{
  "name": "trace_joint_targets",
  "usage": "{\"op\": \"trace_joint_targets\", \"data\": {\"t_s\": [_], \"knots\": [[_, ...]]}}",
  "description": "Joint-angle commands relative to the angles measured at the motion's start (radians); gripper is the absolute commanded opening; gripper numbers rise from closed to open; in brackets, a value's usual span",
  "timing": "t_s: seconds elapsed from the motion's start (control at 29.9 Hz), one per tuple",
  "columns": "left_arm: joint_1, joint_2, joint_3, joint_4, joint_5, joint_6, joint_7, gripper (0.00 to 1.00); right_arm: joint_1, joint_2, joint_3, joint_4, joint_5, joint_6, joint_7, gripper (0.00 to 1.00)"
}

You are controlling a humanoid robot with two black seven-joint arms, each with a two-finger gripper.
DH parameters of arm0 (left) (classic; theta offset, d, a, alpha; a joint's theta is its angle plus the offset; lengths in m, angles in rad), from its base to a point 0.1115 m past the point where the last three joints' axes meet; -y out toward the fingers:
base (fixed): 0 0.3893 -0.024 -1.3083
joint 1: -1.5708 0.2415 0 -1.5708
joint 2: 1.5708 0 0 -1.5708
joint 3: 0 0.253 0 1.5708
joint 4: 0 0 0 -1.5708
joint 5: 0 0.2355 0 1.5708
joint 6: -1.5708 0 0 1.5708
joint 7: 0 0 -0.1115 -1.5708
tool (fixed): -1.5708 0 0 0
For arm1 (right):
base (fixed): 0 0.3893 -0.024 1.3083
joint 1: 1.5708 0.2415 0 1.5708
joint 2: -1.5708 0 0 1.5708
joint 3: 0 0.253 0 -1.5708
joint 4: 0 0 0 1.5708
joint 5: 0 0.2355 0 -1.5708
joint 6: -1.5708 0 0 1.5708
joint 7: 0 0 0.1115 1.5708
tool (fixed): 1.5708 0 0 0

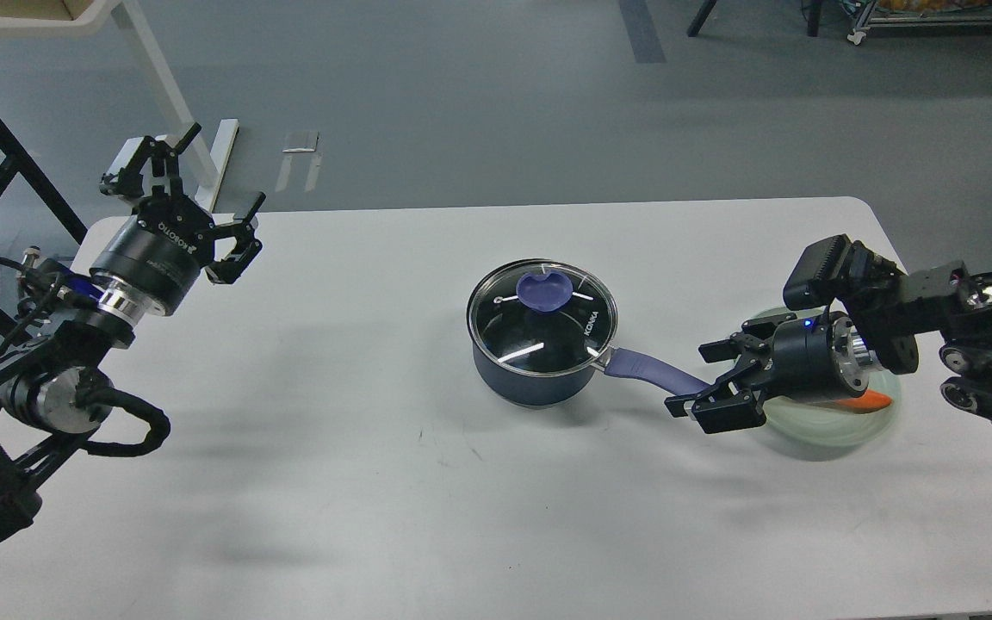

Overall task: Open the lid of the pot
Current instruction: 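Lower the right gripper onto the purple pan handle and grasp it, then reach the left gripper over the pan to the lid's purple knob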

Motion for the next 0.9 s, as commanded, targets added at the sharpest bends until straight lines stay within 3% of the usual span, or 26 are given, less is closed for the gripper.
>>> {"op": "trace_joint_targets", "data": {"t_s": [0.0, 0.13, 0.27, 0.67, 0.77, 0.87], "knots": [[0.000, 0.001, 0.000, -0.013, 0.000, 0.003, 0.000, 0.99, 0.000, 0.002, -0.019, 0.001, -0.001, 0.000, 0.000, 0.88], [0.005, 0.003, 0.000, -0.032, 0.000, 0.017, 0.000, 0.99, 0.000, 0.004, -0.034, 0.001, -0.001, -0.003, 0.000, 0.70], [0.005, 0.002, 0.000, -0.035, 0.000, 0.017, 0.000, 0.99, -0.001, 0.004, -0.039, 0.000, -0.003, -0.014, 0.000, 0.59], [0.003, 0.008, 0.003, -0.041, 0.008, 0.018, 0.000, 0.99, 0.000, 0.001, -0.040, -0.002, -0.003, -0.020, 0.000, 0.35], [-0.029, 0.018, 0.032, -0.030, 0.168, 0.017, 0.000, 0.99, 0.002, 0.001, -0.040, -0.002, -0.003, -0.020, 0.000, 0.31], [-0.141, 0.046, 0.078, -0.029, 0.458, 0.006, 0.000, 0.99, 0.003, 0.001, -0.040, -0.002, -0.001, -0.020, 0.000, 0.30]]}}
